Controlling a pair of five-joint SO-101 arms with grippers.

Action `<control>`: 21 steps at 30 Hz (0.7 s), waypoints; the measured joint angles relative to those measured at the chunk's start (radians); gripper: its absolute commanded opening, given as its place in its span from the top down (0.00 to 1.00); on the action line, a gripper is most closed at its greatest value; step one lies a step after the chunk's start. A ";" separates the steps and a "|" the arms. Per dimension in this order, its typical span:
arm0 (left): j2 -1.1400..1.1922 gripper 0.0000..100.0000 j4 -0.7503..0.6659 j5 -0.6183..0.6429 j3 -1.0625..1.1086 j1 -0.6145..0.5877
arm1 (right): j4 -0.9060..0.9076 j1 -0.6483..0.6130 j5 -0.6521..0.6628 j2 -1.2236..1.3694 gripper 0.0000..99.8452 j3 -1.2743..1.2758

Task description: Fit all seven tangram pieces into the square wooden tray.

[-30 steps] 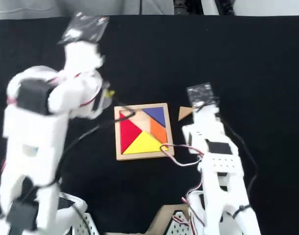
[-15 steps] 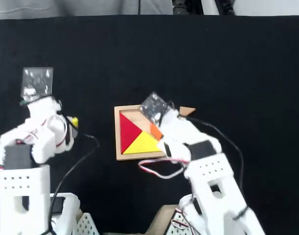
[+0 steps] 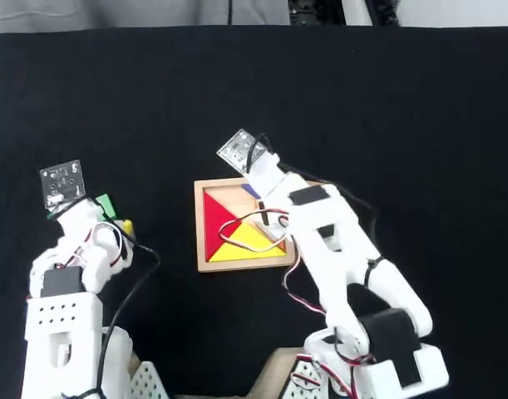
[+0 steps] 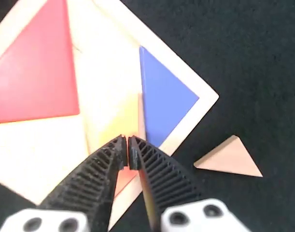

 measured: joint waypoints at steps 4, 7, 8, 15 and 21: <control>-0.003 0.83 -0.040 0.005 0.014 0.006 | -0.015 -0.005 0.000 0.012 0.98 -0.008; -0.003 0.83 -0.046 0.005 0.014 0.006 | -0.015 -0.003 0.000 0.015 0.98 -0.008; -0.003 0.83 -0.046 0.005 0.014 0.006 | -0.015 -0.003 0.000 0.015 0.98 -0.008; -0.003 0.83 -0.046 0.005 0.014 0.006 | -0.015 -0.003 0.083 0.015 0.98 0.006; -0.003 0.83 -0.046 0.005 0.014 0.006 | -0.015 -0.003 0.098 0.015 0.98 0.015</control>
